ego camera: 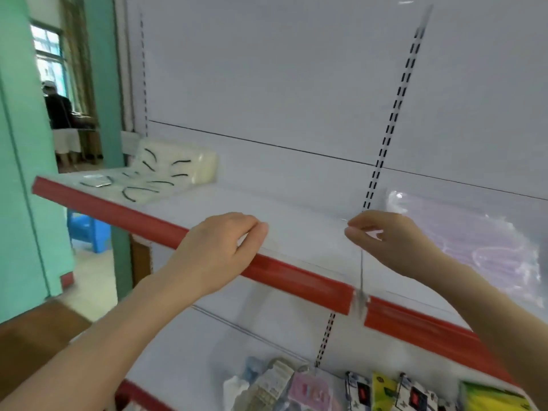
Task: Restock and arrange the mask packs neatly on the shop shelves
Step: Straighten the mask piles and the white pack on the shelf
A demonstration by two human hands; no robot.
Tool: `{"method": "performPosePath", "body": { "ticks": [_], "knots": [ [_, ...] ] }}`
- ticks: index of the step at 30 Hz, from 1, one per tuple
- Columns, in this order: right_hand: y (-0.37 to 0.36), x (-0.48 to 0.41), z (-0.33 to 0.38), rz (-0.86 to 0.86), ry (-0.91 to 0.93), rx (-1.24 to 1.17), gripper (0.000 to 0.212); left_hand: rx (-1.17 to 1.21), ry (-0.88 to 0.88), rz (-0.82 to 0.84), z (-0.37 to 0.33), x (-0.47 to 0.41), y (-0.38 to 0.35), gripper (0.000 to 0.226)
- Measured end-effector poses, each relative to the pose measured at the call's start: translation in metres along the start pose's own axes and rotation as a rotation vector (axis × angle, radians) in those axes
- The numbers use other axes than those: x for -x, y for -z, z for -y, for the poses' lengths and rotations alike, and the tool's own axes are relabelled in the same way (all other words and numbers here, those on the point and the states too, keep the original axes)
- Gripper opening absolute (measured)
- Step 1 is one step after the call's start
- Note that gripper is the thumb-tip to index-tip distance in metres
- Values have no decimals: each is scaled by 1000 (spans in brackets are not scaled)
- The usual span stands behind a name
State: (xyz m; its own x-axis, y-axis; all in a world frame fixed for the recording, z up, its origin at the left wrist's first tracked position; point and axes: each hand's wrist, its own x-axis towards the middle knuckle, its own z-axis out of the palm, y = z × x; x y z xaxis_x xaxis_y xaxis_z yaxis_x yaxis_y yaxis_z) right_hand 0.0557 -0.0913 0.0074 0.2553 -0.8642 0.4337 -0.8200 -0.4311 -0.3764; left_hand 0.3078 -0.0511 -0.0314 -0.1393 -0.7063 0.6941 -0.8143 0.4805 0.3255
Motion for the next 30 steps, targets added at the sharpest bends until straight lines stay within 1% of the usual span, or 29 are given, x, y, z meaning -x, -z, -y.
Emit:
{"method": "performPosePath", "body": {
  "ticks": [4,9,12,13,17,20,23,26,28,30],
  "knots": [
    [-56,-25,79,24,69,-72,16,-73,64,10,70,25,62,58],
    [-122,-45,169,63,177,-125,6,-121,126,26,148,58,128,60],
    [-144,-55,205,104,197,-121,9,-140,180,70,182,65,155,48],
    [-148,-60,214,107,199,-112,10,-139,186,76,192,63,161,46],
    [-164,-92,242,80,176,-98,11,-103,170,68,229,47,172,53],
    [-179,-116,254,85,191,-45,19,-85,115,91,253,26,169,57],
    [-190,-142,260,79,191,-4,24,-88,71,116,277,-2,163,51],
    [-200,-173,266,48,168,11,24,-64,33,99,307,-29,162,45],
    [-205,-187,270,47,144,7,24,-63,23,120,323,-39,165,36],
    [-215,-208,280,37,129,-1,24,-54,20,131,347,-46,171,33]
  ]
}}
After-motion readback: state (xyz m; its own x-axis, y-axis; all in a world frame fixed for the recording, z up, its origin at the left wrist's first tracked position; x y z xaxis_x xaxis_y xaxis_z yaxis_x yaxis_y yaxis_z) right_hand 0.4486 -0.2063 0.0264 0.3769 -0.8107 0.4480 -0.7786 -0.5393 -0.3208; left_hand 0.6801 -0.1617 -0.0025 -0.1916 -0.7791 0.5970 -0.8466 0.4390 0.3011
